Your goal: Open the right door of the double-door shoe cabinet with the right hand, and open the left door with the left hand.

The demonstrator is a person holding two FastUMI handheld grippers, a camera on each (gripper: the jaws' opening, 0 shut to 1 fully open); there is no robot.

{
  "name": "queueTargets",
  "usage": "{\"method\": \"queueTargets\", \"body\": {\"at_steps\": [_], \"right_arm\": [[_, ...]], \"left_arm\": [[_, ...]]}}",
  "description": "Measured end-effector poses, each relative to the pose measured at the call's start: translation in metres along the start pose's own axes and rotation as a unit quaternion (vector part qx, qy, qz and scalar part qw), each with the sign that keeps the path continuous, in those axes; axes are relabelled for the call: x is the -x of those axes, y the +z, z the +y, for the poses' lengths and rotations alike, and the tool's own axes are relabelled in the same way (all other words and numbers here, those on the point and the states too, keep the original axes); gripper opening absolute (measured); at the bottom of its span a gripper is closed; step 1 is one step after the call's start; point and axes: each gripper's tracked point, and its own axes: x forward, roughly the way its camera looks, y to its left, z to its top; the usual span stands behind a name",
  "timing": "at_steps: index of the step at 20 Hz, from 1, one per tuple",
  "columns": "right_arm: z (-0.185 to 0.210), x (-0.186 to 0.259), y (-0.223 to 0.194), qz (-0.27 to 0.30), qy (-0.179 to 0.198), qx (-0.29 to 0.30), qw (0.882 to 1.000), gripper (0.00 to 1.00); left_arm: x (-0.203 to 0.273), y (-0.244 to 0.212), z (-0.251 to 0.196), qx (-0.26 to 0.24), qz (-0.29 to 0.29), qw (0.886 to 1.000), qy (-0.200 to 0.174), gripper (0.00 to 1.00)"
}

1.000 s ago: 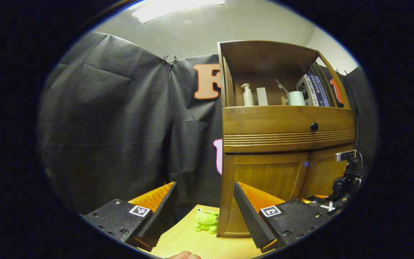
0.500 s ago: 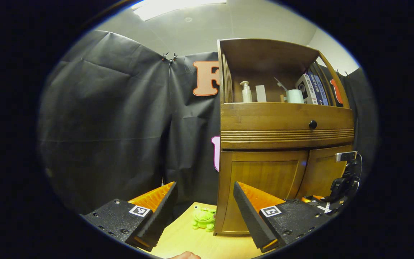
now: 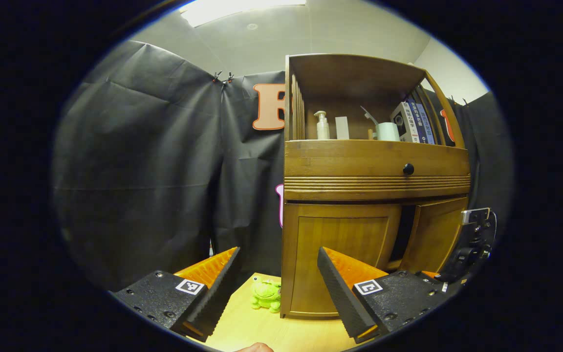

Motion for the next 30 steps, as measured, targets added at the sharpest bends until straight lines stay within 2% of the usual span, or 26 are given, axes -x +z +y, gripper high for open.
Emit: {"method": "queueTargets", "body": {"at_steps": [14, 27, 29, 30], "right_arm": [[-0.005, 0.002, 0.011, 0.004, -0.004, -0.006, 1.0, 0.23], [-0.023, 0.017, 0.016, 0.001, -0.047, -0.017, 0.999, 0.23], [-0.033, 0.024, 0.017, -0.003, -0.058, -0.019, 0.998, 0.23], [-0.039, 0.028, 0.017, -0.006, -0.063, -0.021, 0.998, 0.23]], "left_arm": [[0.009, -0.003, -0.042, 0.002, 0.002, 0.998, -0.056, 0.92], [0.004, -0.016, -0.107, 0.012, 0.016, 0.99, -0.138, 0.92], [0.006, -0.018, -0.117, 0.012, 0.017, 0.988, -0.15, 0.92], [0.006, -0.019, -0.122, 0.012, 0.018, 0.988, -0.155, 0.96]]}}
